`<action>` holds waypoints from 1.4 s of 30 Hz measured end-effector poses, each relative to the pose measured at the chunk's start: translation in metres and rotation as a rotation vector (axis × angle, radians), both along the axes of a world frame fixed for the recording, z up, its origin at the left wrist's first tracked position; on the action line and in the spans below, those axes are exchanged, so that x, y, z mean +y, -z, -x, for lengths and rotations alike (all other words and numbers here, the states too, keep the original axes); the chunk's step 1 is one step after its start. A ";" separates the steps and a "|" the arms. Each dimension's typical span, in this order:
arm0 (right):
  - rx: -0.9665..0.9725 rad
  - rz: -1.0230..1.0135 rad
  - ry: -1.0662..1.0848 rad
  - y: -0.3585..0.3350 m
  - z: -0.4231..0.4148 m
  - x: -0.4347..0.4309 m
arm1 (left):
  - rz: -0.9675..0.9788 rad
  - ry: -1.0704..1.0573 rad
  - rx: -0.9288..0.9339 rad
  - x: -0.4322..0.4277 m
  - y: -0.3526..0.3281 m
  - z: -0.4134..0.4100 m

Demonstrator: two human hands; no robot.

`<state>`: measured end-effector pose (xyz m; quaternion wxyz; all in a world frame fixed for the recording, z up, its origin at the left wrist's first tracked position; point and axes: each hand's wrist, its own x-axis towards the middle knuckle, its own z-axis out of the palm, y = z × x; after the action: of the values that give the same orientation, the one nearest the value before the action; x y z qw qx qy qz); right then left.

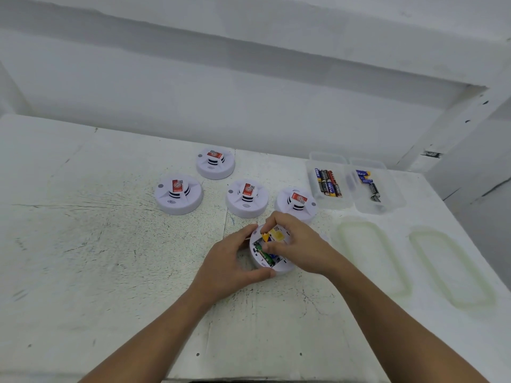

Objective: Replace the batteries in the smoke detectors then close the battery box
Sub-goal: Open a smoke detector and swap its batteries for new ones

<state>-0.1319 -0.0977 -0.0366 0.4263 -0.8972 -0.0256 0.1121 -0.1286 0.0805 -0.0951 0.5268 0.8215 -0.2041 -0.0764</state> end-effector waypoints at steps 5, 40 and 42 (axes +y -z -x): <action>-0.013 -0.031 -0.032 0.004 0.000 -0.003 | 0.010 0.015 -0.007 0.000 0.002 0.000; 0.222 -0.132 0.185 0.017 -0.016 0.004 | -0.079 0.016 0.003 -0.001 0.007 0.000; 0.221 -0.125 0.215 0.016 -0.016 0.006 | -0.076 0.011 0.002 -0.002 0.006 0.000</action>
<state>-0.1155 -0.0916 -0.0525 0.4911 -0.8487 0.1104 0.1619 -0.1287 0.0787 -0.1014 0.4950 0.8398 -0.2051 -0.0881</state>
